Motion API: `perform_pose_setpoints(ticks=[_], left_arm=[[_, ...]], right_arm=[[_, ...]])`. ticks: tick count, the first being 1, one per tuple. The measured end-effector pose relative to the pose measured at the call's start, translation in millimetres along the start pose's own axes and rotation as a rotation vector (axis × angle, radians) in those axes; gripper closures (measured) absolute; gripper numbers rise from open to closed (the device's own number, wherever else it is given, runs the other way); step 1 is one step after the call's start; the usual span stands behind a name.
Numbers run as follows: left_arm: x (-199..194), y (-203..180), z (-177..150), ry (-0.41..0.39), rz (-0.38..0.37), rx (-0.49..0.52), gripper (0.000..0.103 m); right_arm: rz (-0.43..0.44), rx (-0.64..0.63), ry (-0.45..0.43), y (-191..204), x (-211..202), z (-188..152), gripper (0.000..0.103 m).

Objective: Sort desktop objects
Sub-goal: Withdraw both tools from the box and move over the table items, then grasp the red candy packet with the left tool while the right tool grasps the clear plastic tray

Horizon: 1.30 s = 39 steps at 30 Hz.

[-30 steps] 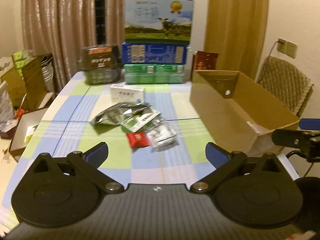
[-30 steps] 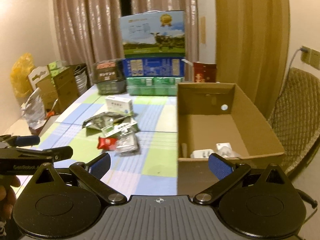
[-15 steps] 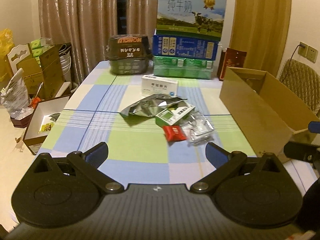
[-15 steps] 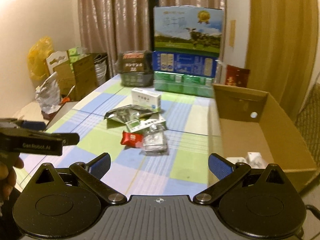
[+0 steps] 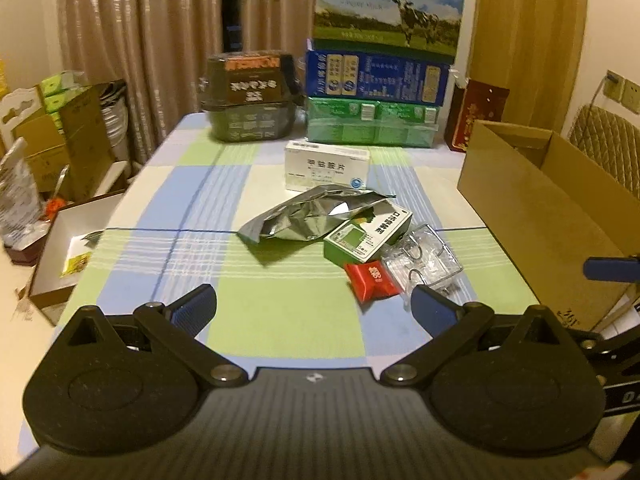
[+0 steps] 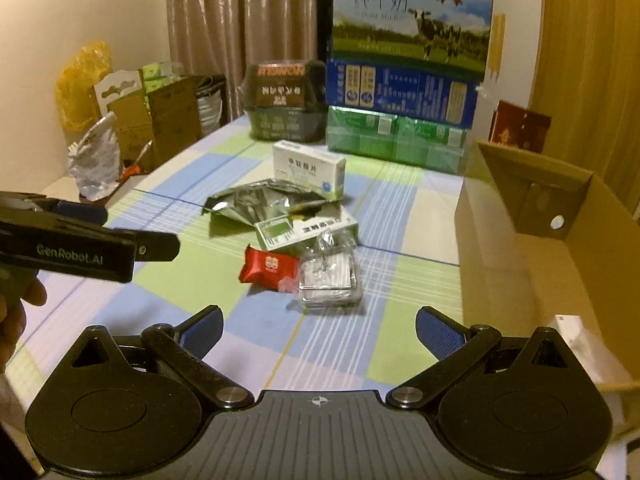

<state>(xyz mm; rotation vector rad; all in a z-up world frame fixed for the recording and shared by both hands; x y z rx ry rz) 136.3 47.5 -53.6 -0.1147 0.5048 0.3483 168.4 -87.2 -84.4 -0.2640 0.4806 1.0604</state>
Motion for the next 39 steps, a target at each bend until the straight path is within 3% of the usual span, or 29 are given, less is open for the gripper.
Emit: perform_pose_setpoints(ticks=[4,7,14,20,25,30,39], left_arm=[[32.0,-0.8,1.2,0.013,-0.077,0.006,0.001],[53.3,0.9,0.1,0.010,-0.092,0.061,0.001],[91.2,4.0,-13.0,0.046,-0.116,0.063,0.001],[108.9,-0.2,-16.1,0.048,-0.129,0.152,0.002],[113.7,3.2,-15.0,0.051,-0.166,0.143,0.002],[115.2,2.4,-17.9,0.063,-0.183,0.152,0.002],[117.5,-21.5,-25.3,0.048,-0.278,0.257,0.012]], right_arm=[[0.003,-0.011,0.027,-4.2,29.5,-8.5,0.013],[0.004,-0.011,0.041,-8.8,47.1,-13.0,0.016],[0.012,-0.021,0.053,-14.2,82.8,-10.8,0.017],[0.009,-0.043,0.088,-16.9,109.9,-16.1,0.023],[0.023,-0.038,0.103,-16.2,119.1,-18.3,0.033],[0.024,-0.012,0.108,-17.2,116.6,-17.3,0.051],[-0.049,0.066,0.100,-42.4,103.7,-11.0,0.051]])
Point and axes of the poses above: each gripper's, at about its wrist camera, not at the fingertips, and x roughly the way its jaws point, y to its left, z to its top, the point moved 10 cm from there along x, roughly the way its jaws point, and after that the axes turned 10 degrees about -y, right-handed, at the moved point
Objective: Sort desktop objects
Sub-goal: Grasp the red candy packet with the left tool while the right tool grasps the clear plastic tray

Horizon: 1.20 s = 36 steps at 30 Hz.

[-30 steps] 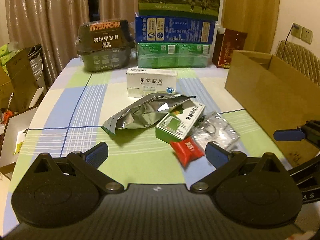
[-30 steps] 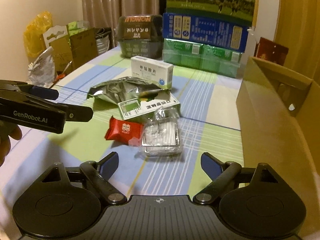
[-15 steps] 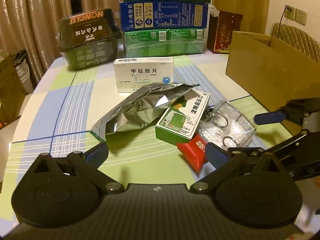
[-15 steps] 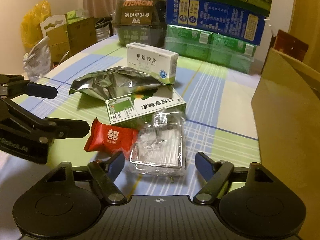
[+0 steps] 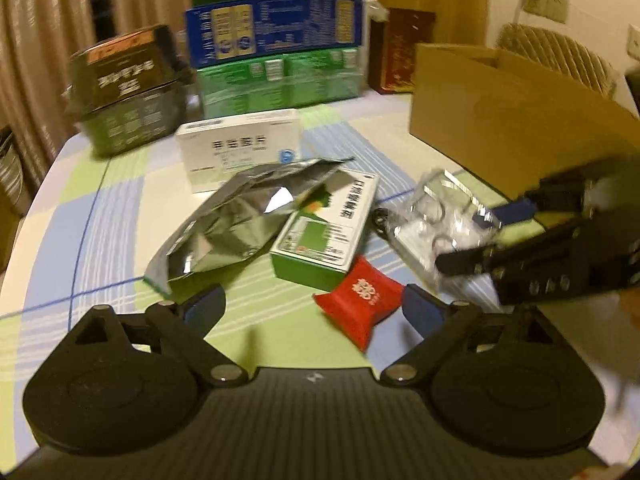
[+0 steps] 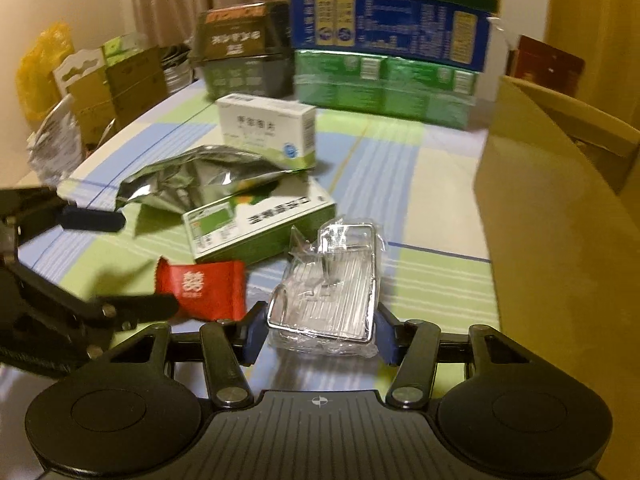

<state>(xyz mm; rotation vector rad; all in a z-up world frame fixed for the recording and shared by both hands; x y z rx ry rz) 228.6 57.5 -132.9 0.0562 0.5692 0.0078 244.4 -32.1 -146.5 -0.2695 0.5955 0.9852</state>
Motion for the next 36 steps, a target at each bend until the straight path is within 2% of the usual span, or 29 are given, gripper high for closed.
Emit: perform_pose_setpoints(ticks=[9,12,14,16,23,29,36], left_arm=[[19.5,-29.3,-8.3,0.026,-0.086,0.102,0.034],[23.9,-38.3,-11.8,0.029,-0.095,0.159,0.041],[27.1,-41.5,-14.0,0.042,-0.098,0.177,0.060],[29.0,-42.5,-15.4,0.057,-0.089,0.185,0.065],[17.4,-46.6,-18.0,0.092,-0.071,0.161,0.067],[-16.7,-55.8,-22.6,0.112,-0.030,0.139,0.067],[-48.8,-62.8,-32.9,0.121,0.017,0.062,0.068]], right_arm=[[0.003,0.033,0.003,-4.2,-1.2,0.8,0.051],[0.002,0.035,0.004,-4.5,-1.6,0.7,0.051],[0.002,0.039,0.004,-4.8,-1.9,0.3,0.051],[0.002,0.039,0.005,-4.7,-3.3,-0.2,0.051],[-0.002,0.051,0.006,-4.1,-23.5,-9.6,0.051],[0.013,0.049,0.002,6.5,-53.8,-23.8,0.051],[0.008,0.075,-0.021,7.5,-79.7,-31.5,0.051]])
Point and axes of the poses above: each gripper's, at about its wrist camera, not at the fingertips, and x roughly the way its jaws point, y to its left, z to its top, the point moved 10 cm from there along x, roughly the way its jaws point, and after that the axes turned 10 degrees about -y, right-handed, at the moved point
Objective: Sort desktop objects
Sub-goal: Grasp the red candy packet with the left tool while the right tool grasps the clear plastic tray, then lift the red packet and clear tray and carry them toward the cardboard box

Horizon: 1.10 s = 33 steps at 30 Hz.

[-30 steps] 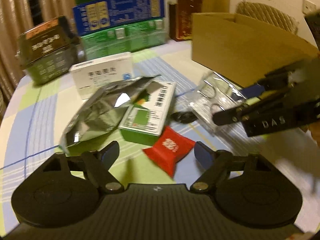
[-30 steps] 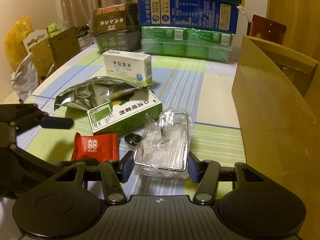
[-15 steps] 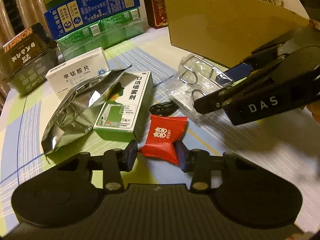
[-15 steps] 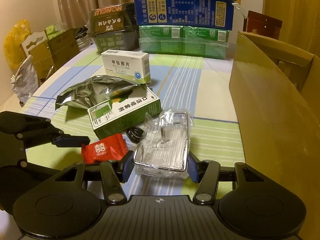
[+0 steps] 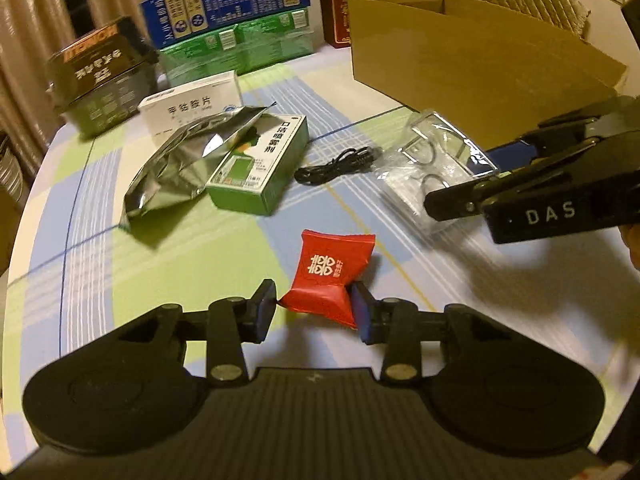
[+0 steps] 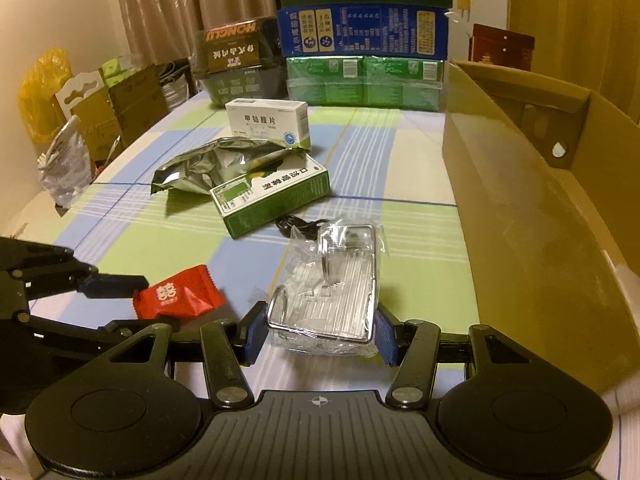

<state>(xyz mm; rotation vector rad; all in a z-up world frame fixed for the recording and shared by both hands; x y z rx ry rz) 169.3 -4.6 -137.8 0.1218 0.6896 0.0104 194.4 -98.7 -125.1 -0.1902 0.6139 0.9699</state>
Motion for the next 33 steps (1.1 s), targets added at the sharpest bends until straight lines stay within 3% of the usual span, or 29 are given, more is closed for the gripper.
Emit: perform_pose_setpoints(ticks=[14,33], left_arm=[[-21.4,10.4,1.7,-0.053,0.107,-0.191,0.068],[-48.6,-5.3,27.4,-0.101,0.146,-0.251,0.068]], right_arm=[[-0.006,0.000,-0.043,1.5,-20.1,2.0,0.051],[-0.019,0.027,-0.096,-3.0,-70.7,18.8,0.051]])
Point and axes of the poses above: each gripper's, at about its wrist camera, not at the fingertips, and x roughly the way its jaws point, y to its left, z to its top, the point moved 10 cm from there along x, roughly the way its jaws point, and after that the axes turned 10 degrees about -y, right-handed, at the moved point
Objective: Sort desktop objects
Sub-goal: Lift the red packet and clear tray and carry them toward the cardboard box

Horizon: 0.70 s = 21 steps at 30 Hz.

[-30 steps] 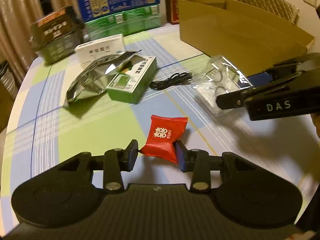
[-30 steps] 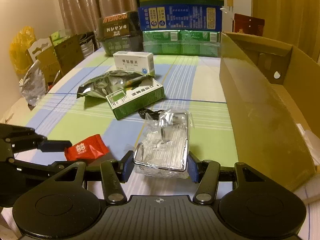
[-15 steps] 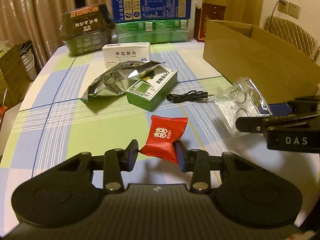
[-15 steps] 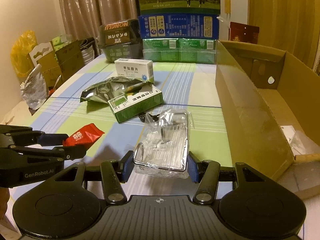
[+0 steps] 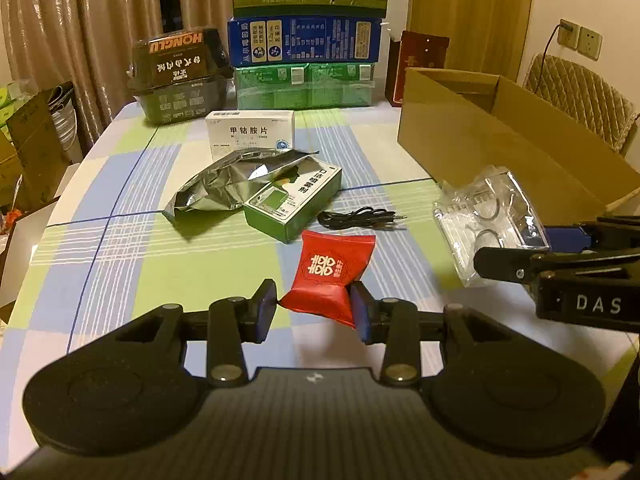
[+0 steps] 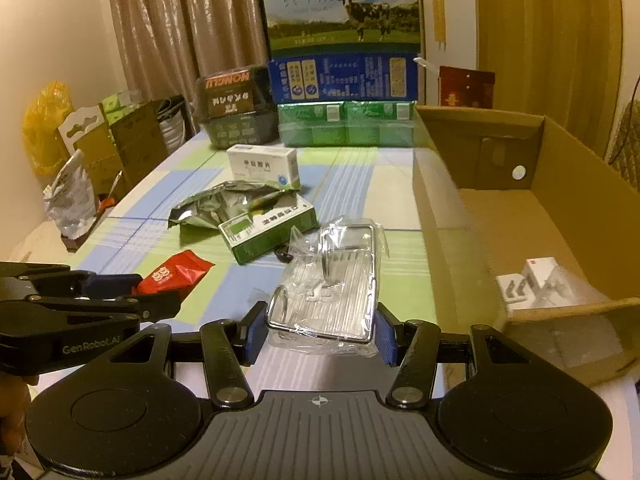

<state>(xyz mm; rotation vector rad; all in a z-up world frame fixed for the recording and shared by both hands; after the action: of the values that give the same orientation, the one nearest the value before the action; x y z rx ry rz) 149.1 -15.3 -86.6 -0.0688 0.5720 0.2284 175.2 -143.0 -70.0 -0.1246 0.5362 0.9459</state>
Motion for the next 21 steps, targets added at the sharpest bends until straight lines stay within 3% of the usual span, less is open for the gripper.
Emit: perform_pose_setpoints(ticks=[12,21], left_arm=[[-37.5,-13.9,10.7,-0.017,0.021,-0.014,0.068],[-61.9,-38.9,26.6,-0.048,-0.002,-0.011,0.068]], right_arm=[[-0.001,0.012,-0.064,-5.8,-44.9,19.2,0.051],[-0.048,0.034,-0.120,-32.4,-86.3,41.8,0.051]])
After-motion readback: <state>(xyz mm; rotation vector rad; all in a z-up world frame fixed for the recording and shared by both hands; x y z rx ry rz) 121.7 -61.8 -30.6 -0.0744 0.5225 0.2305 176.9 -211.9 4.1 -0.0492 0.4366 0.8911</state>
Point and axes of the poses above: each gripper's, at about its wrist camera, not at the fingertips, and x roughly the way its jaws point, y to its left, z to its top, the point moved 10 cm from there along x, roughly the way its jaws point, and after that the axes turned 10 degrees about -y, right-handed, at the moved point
